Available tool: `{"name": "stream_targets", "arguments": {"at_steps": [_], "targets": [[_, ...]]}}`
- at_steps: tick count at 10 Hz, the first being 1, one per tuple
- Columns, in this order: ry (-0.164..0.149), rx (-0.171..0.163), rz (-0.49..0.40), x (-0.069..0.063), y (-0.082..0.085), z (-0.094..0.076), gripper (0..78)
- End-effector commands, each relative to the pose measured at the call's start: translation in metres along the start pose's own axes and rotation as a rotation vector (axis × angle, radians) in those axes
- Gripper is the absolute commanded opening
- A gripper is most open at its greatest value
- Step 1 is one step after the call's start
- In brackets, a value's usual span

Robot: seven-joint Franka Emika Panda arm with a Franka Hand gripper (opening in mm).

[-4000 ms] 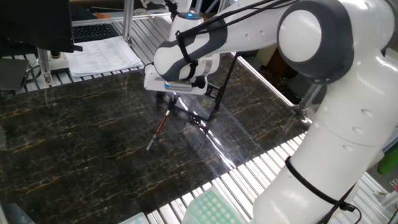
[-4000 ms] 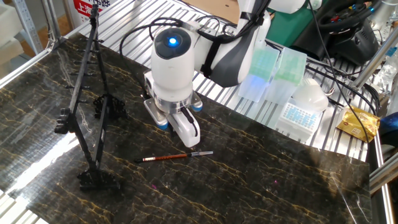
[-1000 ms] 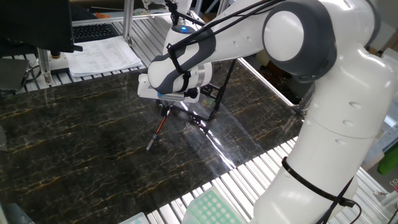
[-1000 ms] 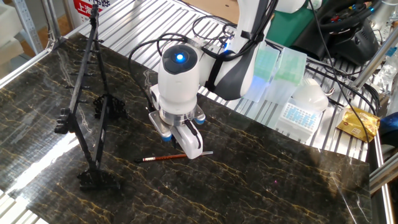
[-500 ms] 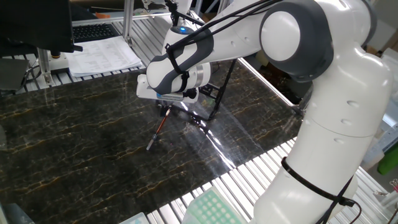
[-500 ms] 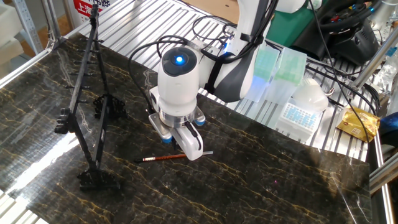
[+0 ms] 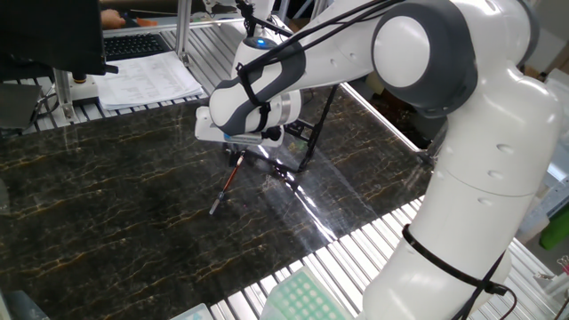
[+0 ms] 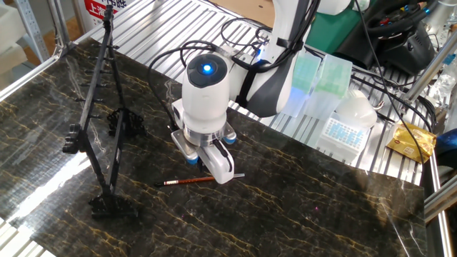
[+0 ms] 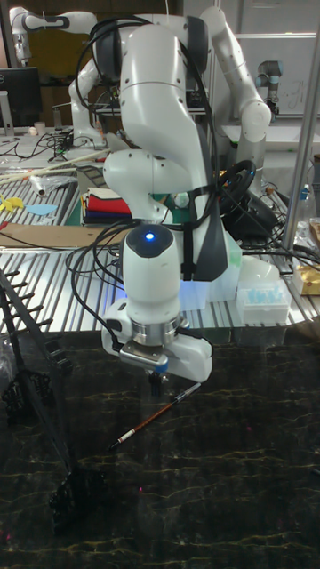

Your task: Place the brush on the pen rack

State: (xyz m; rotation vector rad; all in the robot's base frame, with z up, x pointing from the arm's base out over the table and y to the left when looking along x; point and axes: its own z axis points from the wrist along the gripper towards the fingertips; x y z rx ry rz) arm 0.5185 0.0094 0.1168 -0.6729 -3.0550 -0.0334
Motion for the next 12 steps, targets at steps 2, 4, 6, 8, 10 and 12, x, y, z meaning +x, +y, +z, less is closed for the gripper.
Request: {"name": "stream_targets", "arguments": {"at_steps": [2, 4, 6, 8, 10, 12], "targets": [[0.012, 0.002, -0.022, -0.0007, 0.0003, -0.0008, 0.0], [0.012, 0.003, -0.017, -0.0009, 0.0009, 0.0003, 0.0], [0.011, 0.004, -0.009, -0.0015, 0.0017, 0.0016, 0.0], [0.011, 0.003, -0.010, -0.0016, 0.0018, 0.0019, 0.0], [0.012, 0.003, -0.009, -0.0017, 0.0019, 0.0020, 0.0], [0.012, 0.003, -0.008, -0.0017, 0.0021, 0.0024, 0.0]]}}
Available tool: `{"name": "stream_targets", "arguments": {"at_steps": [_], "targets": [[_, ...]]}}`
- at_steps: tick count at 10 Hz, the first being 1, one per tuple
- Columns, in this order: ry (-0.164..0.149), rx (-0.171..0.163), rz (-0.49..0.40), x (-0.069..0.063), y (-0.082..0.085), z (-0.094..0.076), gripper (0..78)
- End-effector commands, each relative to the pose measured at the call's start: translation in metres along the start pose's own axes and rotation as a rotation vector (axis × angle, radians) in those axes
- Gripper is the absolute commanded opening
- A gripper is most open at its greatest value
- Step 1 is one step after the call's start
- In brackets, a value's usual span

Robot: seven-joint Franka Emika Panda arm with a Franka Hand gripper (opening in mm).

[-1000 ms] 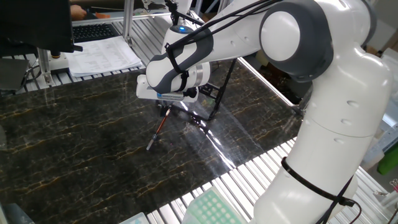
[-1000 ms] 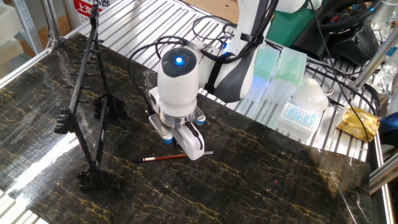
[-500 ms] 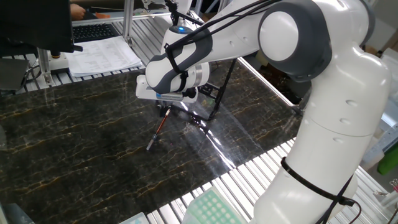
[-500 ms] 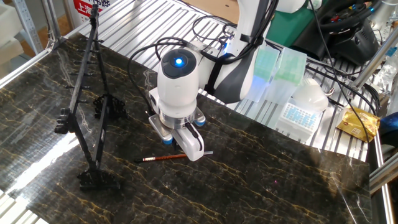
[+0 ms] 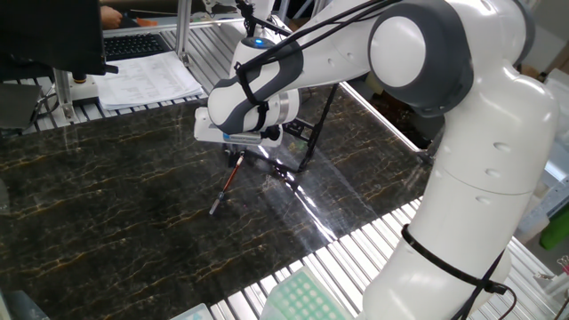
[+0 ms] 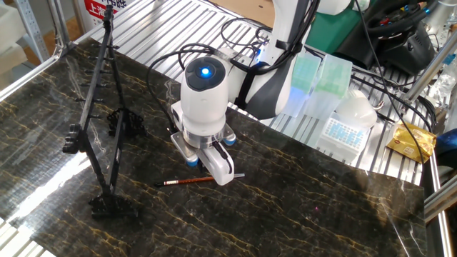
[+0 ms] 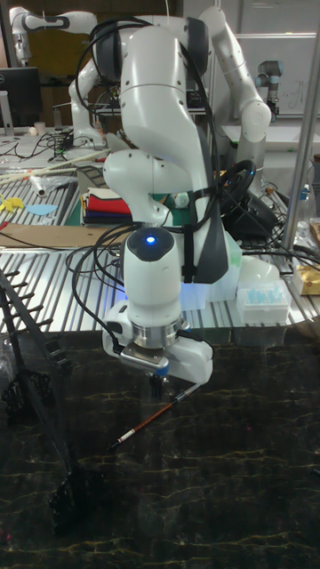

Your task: Place the brush on the pen rack

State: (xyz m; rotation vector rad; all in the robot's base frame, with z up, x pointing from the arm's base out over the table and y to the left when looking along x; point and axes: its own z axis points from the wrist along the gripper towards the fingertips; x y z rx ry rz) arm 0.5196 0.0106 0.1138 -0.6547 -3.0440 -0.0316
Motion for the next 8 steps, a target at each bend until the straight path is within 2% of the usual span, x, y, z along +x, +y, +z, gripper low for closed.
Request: {"name": "stream_targets", "arguments": {"at_steps": [1, 8], "targets": [[-0.002, -0.001, 0.004, -0.0014, 0.0012, 0.0005, 0.0], [-0.002, 0.000, 0.013, -0.0022, 0.0029, 0.0042, 0.0]]}}
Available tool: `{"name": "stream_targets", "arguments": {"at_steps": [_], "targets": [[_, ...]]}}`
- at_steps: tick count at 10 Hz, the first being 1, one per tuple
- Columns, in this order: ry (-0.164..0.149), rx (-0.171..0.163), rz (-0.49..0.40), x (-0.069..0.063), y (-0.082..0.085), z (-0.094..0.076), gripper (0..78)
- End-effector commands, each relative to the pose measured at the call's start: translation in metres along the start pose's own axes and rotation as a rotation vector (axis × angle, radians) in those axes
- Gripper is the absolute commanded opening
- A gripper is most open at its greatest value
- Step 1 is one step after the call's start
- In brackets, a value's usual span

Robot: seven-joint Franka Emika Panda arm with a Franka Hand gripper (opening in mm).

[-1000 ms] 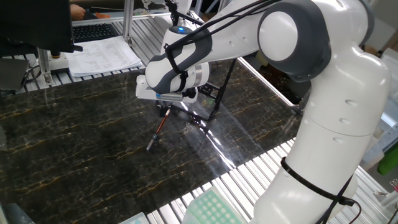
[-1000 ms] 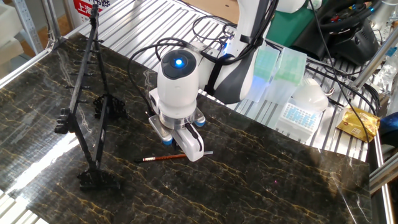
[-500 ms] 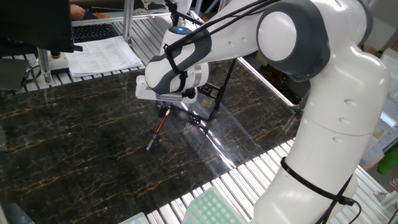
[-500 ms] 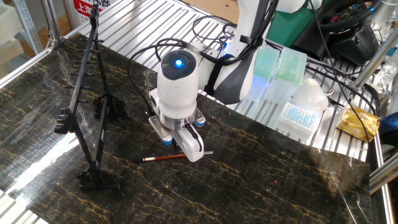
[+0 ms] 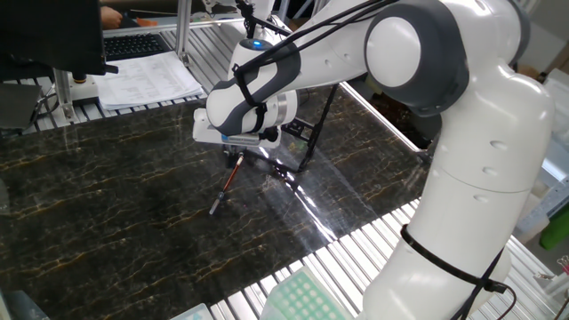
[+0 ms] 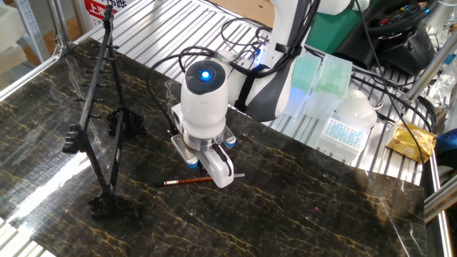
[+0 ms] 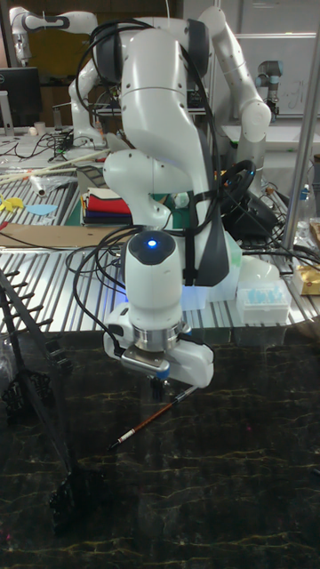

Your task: Place the brush on the pen rack

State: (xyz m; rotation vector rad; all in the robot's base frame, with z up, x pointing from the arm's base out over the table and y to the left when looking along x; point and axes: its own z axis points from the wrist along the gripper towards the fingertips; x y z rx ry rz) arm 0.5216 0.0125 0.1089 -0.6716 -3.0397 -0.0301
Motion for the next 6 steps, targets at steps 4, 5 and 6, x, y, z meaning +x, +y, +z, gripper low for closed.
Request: {"name": "stream_targets", "arguments": {"at_steps": [4, 5, 6], "targets": [[-0.016, -0.003, 0.023, -0.0017, 0.0015, 0.0024, 0.0], [-0.018, -0.003, 0.026, -0.0017, 0.0017, 0.0028, 0.0], [-0.032, 0.012, 0.092, -0.0024, 0.0025, 0.0056, 0.0]]}}
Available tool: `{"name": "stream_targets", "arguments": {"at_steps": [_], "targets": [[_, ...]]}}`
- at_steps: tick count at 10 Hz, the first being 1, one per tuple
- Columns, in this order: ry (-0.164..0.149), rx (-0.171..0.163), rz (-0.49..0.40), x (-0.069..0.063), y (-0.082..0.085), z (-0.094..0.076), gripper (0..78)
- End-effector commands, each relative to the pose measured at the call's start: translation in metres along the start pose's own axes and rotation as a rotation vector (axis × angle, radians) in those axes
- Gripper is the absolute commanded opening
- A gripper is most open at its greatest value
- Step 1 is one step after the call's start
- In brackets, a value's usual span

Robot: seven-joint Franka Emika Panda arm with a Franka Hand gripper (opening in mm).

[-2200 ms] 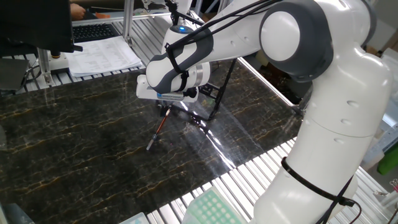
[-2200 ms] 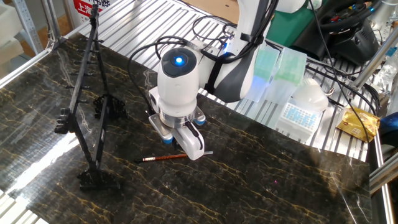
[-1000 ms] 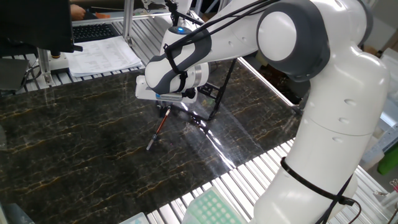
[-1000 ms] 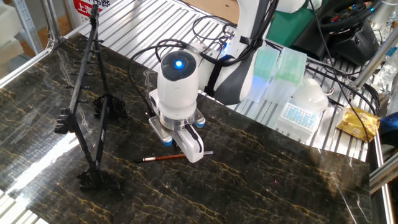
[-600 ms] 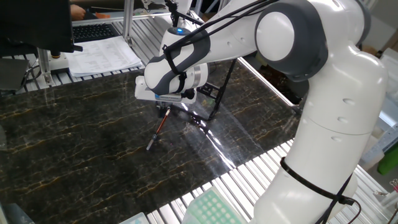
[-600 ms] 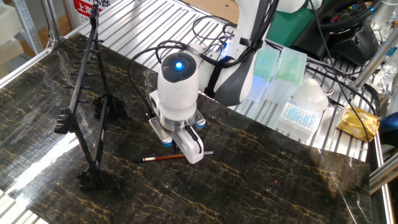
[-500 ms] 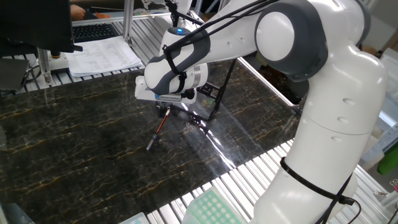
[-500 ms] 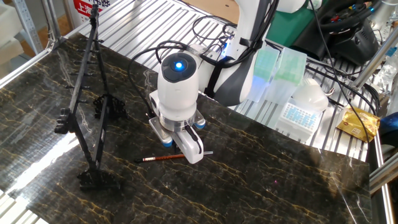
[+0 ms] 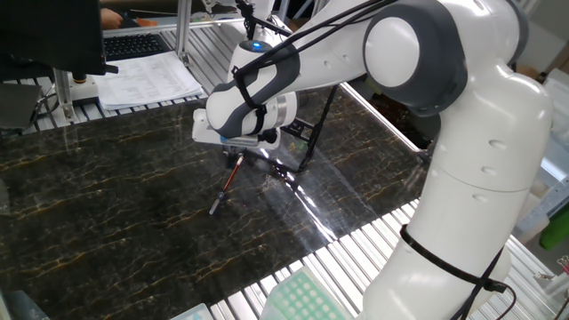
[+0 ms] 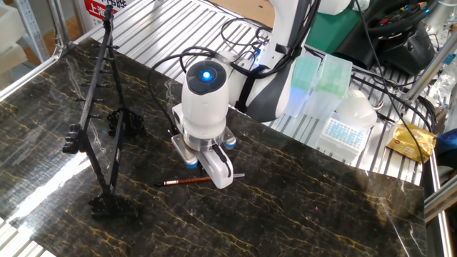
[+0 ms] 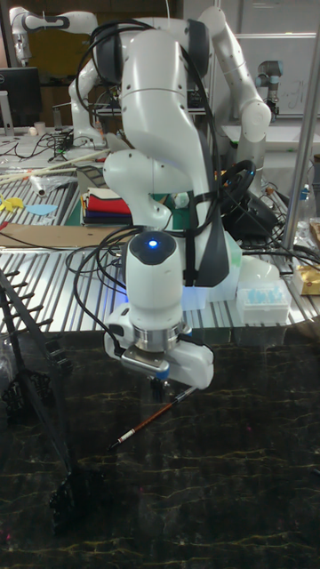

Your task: Place the brush on the pen rack

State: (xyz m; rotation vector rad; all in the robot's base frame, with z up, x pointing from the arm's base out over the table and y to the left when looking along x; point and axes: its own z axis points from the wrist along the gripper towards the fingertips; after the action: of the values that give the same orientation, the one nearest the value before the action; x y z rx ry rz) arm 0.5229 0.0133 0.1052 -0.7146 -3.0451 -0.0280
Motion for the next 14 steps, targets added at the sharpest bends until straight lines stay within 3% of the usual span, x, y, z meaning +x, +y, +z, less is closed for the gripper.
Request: {"name": "stream_targets", "arguments": {"at_steps": [1, 4, 14], "targets": [[-0.018, 0.015, 0.105, -0.002, 0.000, 0.003, 0.0], [-0.038, 0.002, 0.130, -0.009, -0.004, 0.012, 0.0], [-0.029, 0.025, 0.285, -0.011, 0.000, 0.028, 0.0]]}}
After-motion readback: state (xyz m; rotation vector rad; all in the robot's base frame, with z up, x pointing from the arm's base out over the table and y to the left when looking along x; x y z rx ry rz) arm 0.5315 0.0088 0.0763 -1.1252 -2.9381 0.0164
